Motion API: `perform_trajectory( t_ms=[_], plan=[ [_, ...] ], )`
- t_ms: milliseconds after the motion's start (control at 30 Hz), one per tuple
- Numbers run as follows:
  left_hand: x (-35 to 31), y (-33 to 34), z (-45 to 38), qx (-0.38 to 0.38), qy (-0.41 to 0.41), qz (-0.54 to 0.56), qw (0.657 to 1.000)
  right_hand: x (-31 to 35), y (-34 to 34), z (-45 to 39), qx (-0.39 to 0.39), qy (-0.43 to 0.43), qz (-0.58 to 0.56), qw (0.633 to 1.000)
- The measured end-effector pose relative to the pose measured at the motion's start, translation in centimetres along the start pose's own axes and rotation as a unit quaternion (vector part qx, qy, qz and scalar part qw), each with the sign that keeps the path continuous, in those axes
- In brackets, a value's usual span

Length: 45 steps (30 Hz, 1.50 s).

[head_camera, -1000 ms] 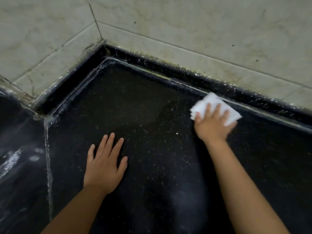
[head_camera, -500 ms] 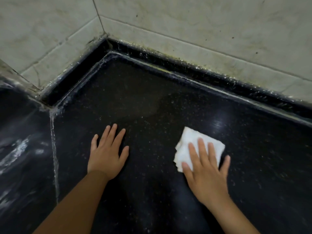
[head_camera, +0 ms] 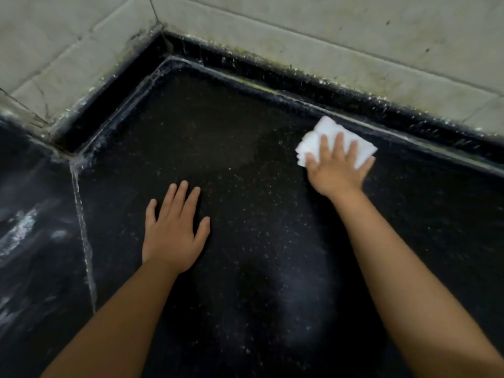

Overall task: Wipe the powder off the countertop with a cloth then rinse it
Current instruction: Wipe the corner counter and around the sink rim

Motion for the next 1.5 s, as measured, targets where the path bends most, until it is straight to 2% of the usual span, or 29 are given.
perform_trajectory(
  t_ms=[100,200,300,367,400,500,567,600,733,900,1033,1133,1233,1333,1500],
  plan=[
    [0.2,0.1,-0.2,-0.011,0.000,0.008,1.000,6.6,1.2,-0.9,0.012,-0.098,0.014,0.995],
    [0.1,0.1,-0.2,-0.018,0.003,0.012,1.000,10.7,2.9,1.7,0.030,-0.206,0.034,0.978],
    [0.1,0.0,-0.2,-0.015,0.002,0.009,1.000,10.3,4.4,5.9,0.044,-0.263,0.042,0.963],
    [0.1,-0.1,-0.2,-0.006,0.000,0.004,1.000,7.9,5.5,8.6,0.013,-0.295,0.070,0.953],
    [0.1,-0.2,-0.2,-0.003,-0.001,0.005,1.000,6.4,5.5,10.0,-0.012,-0.290,0.080,0.954],
    [-0.1,-0.5,0.0,0.003,-0.005,0.008,1.000,0.5,4.6,12.3,0.000,-0.220,0.083,0.972],
    [-0.2,-0.5,0.1,0.010,-0.011,-0.005,1.000,-3.7,4.1,11.6,0.074,-0.148,0.088,0.982],
    [-0.2,-0.5,0.1,0.013,-0.014,-0.010,1.000,-5.1,2.9,10.5,0.082,-0.119,0.098,0.985],
    [-0.6,-1.0,0.5,0.012,-0.026,-0.037,0.999,-8.1,0.0,7.0,0.081,-0.033,0.055,0.995],
    [-1.7,-2.1,1.1,0.018,-0.015,-0.134,0.991,-10.1,2.0,13.9,0.078,0.032,-0.010,0.996],
    [-3.0,-2.7,2.6,0.016,0.013,-0.127,0.992,-8.3,6.0,21.0,0.078,0.021,0.003,0.997],
    [-4.1,-2.4,5.6,0.013,0.062,-0.066,0.996,-6.7,9.6,26.3,-0.019,-0.022,0.042,0.999],
    [-3.6,-1.8,8.7,0.019,0.104,-0.042,0.994,-5.3,13.2,30.9,-0.059,-0.075,0.031,0.995],
    [-1.2,-1.3,10.7,0.014,0.104,-0.028,0.994,-4.4,14.5,34.8,-0.109,-0.128,0.026,0.985],
    [1.3,-0.4,13.9,0.051,0.132,-0.022,0.990,-4.0,15.9,39.1,-0.124,-0.092,-0.023,0.988]
  ],
)
Point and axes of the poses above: each hand's wrist, its own z-axis away from the middle knuckle, its own y-axis out of the palm, x = y × z, the point moved 2 cm from there along -z, towards the middle knuckle, and after that the axes turned 4 degrees about -y, right-handed, at the moved point
